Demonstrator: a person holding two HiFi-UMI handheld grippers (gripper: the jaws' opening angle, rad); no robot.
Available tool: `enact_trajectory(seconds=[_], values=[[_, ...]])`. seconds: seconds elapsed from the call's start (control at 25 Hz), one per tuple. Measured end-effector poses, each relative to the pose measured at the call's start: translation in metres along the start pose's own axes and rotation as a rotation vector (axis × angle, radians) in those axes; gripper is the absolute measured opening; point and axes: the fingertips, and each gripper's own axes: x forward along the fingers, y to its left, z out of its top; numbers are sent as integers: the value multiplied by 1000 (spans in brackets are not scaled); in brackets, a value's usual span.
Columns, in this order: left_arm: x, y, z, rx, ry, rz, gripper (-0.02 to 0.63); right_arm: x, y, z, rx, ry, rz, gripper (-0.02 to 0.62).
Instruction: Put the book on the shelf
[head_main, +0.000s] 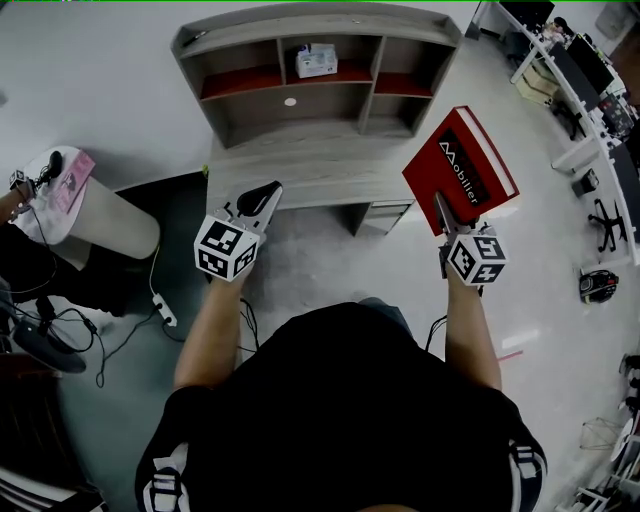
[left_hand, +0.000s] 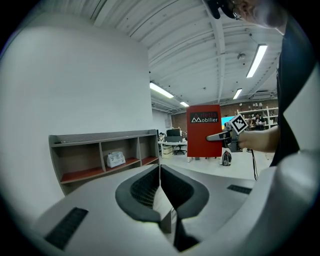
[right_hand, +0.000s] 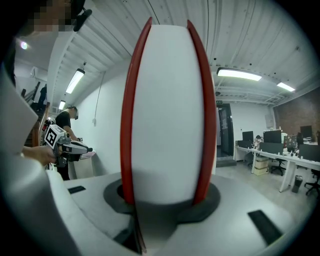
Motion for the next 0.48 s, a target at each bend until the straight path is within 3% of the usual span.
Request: enact_trajectory(seconds=[0.48], values=[[18, -5, -5, 17, 14, -18, 21, 11, -16, -6, 7, 5, 7, 175]])
